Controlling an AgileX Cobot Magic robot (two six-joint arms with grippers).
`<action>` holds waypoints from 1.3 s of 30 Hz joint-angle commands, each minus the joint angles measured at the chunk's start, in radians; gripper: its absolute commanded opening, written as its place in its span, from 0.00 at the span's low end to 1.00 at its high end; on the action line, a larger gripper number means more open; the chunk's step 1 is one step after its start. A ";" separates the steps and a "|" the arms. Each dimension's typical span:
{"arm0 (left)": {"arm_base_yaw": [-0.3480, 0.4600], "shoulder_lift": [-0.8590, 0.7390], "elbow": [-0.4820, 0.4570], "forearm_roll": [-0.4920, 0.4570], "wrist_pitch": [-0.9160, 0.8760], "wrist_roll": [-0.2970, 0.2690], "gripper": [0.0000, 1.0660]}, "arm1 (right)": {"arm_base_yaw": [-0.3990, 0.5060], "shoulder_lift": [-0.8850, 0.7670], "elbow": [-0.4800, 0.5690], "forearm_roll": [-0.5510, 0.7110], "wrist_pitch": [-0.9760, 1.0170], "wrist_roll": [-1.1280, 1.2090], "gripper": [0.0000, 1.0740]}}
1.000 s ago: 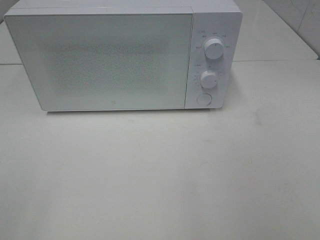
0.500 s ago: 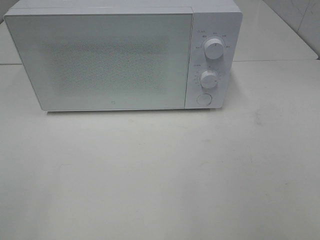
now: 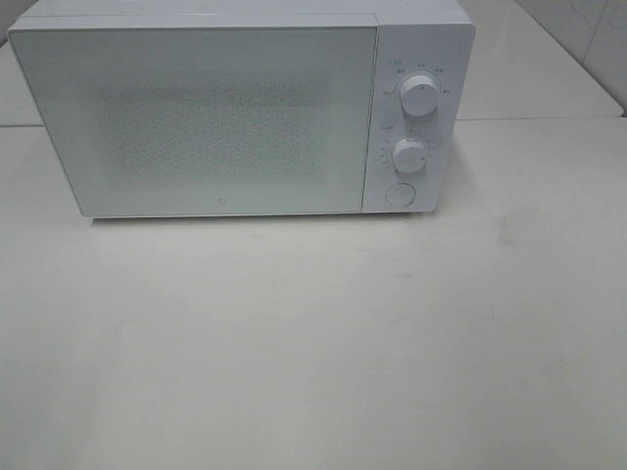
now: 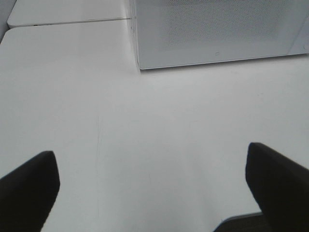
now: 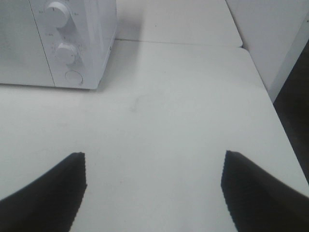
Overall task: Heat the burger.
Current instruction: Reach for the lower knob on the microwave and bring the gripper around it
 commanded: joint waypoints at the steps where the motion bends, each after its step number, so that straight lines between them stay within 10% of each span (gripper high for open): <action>1: 0.002 -0.018 0.003 -0.008 -0.015 -0.004 0.92 | -0.002 0.007 -0.009 -0.013 -0.074 0.010 0.70; 39: 0.002 -0.018 0.003 -0.008 -0.015 -0.004 0.92 | -0.002 0.791 0.086 -0.006 -0.902 0.027 0.70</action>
